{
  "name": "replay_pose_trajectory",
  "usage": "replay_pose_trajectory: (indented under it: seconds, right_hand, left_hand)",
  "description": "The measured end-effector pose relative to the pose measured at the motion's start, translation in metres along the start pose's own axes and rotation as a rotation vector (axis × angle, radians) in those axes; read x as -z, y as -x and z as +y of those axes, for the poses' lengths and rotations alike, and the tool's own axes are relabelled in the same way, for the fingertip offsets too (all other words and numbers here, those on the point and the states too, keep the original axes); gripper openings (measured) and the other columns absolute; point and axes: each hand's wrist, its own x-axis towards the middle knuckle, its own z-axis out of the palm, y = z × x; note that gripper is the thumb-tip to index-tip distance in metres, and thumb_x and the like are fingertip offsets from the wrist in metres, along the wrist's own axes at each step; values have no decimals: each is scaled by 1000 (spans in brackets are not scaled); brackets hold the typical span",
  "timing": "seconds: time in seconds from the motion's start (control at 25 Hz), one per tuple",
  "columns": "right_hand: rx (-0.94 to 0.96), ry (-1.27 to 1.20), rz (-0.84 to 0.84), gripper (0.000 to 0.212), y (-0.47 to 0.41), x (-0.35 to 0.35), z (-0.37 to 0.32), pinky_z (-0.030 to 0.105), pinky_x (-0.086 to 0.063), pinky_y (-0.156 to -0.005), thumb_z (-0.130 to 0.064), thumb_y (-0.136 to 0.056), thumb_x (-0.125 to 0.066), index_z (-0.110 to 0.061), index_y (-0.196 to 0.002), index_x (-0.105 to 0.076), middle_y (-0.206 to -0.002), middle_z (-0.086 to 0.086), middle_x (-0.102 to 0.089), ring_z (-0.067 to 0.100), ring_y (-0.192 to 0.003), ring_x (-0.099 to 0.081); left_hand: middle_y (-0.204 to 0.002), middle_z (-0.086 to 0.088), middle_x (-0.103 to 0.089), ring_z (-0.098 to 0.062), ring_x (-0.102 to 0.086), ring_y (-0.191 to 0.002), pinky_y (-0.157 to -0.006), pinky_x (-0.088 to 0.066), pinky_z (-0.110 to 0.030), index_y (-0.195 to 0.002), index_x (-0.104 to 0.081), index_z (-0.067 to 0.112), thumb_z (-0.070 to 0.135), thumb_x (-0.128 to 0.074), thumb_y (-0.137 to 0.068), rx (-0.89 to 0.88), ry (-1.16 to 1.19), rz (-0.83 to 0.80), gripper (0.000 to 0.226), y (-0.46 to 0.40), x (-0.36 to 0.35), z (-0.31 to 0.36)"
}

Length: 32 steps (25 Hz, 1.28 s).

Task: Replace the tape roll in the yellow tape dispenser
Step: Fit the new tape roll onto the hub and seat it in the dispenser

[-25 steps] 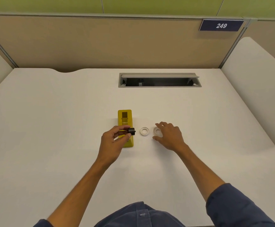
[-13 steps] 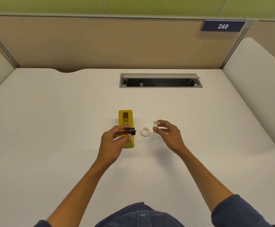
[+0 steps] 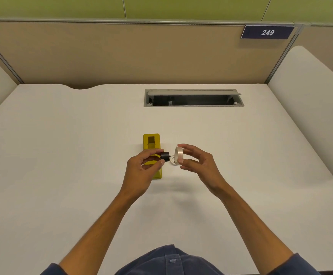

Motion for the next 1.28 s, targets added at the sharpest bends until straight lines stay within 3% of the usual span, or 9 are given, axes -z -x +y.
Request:
replay_pose_trajectory:
  seconds: [0.36, 0.64, 0.8, 1.0, 1.12, 1.2, 1.28]
  right_hand:
    - [38, 45, -71, 43, 0, -6, -6, 22, -55, -80, -17, -80, -77, -31, -118, -63, -118, -3, -66, 20, -99, -70]
    - [43, 59, -92, 44, -1, -8, -10, 23, -56, -80, -16, -79, -78, -29, -118, -63, -120, -2, -65, 19, -98, -70]
    - [42, 42, -124, 45, -1, -9, -11, 27, -56, -83, -13, -79, -78, -26, -119, -62, -121, -1, -66, 21, -99, -70]
    - [62, 24, -121, 45, 0, -12, -14, 26, -56, -80, -15, -78, -80, -24, -118, -62, -116, -1, -68, 22, -97, -71]
    - [64, 47, -93, 49, 0, -12, -13, 31, -57, -84, -16, -74, -82, -24, -118, -61, -113, 0, -70, 20, -99, -70]
    - [71, 121, -70, 51, 0, -14, -13, 33, -56, -87, -25, -71, -85, -27, -117, -61, -114, -3, -70, 15, -102, -68]
    - [122, 262, 26, 48, 3, -19, -16, 23, -52, -83, -42, -69, -83, -33, -112, -63, -112, -12, -69, 7, -101, -66]
  left_hand:
    - [-109, 7, -67, -7, -62, -102, -87, -52, -27, -110, -68, 24, 13, -66, -84, -17, -66, -28, 28, 1, -2, 4]
    - [-102, 20, -66, 7, -61, -96, -75, -50, -7, -102, -66, 37, 12, -67, -84, -53, -55, -47, 31, 2, -1, 5]
    - [-105, 16, -68, 1, -64, -97, -77, -51, -10, -108, -68, 28, 11, -67, -83, -72, -51, -64, 30, 2, 0, 3]
    - [-106, 20, -67, 1, -64, -98, -81, -52, -12, -107, -67, 35, 12, -69, -82, -90, -79, -63, 34, 2, -1, 3]
    - [-107, 16, -69, -4, -67, -98, -84, -54, -19, -102, -67, 38, 10, -69, -81, -93, -42, -67, 35, 1, 2, 2]
    - [-106, 12, -70, -8, -68, -97, -85, -55, -24, -102, -68, 35, 10, -70, -80, -98, -31, -65, 34, 1, 2, 2]
    - [-105, 11, -71, -7, -68, -96, -86, -56, -25, -103, -68, 33, 14, -73, -78, -107, -29, -55, 31, 1, 2, 2]
